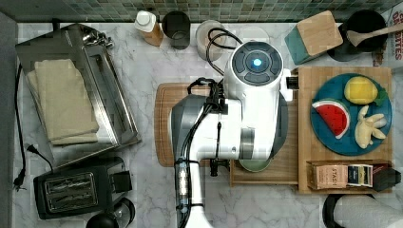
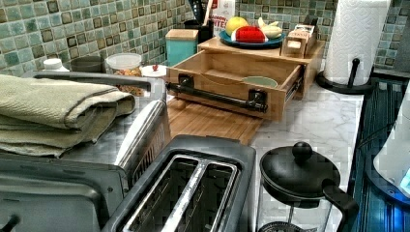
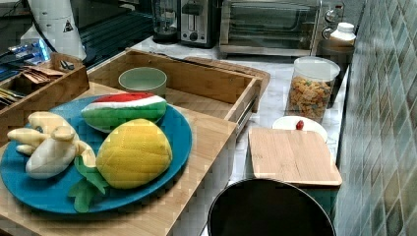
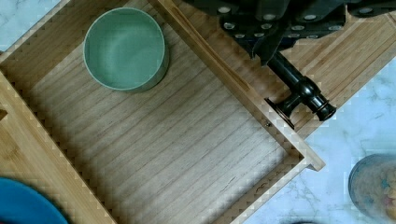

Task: Close the drawer.

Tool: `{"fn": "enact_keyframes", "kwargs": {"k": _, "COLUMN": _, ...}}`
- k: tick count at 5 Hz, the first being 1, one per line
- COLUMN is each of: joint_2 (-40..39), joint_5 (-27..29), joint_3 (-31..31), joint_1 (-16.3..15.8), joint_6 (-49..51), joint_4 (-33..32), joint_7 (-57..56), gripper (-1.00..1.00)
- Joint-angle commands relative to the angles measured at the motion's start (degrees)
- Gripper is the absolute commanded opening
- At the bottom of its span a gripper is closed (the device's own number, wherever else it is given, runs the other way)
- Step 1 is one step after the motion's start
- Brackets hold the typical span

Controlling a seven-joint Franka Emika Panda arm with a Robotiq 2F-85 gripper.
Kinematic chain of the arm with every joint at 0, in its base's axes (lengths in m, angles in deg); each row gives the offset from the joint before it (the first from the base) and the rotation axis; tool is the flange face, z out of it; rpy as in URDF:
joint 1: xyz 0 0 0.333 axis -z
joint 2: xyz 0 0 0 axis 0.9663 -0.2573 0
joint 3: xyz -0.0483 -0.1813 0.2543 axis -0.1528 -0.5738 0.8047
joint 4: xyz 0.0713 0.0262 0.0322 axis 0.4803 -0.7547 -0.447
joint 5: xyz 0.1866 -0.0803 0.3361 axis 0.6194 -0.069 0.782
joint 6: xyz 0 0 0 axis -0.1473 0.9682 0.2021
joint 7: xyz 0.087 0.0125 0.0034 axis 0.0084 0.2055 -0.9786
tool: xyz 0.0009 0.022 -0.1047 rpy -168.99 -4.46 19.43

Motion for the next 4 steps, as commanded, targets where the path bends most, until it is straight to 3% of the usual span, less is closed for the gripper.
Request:
{"fn": "enact_keyframes", "kwargs": {"k": 1, "joint_2": 0.0, "joint_5": -0.3, "joint_3": 0.0, "joint_1": 0.0, "joint_6": 0.0, "joint_4": -0.6, "joint_7": 0.0, "gripper": -1.0}}
{"fn": "enact_keyframes", "kwargs": {"k": 4, "joint_2": 5.7, "joint_5": 3.0, "joint_3": 6.5, "joint_1": -4.8, "joint_6": -16.4, "joint_4": -13.7, "joint_7": -10.5, "gripper": -1.0}}
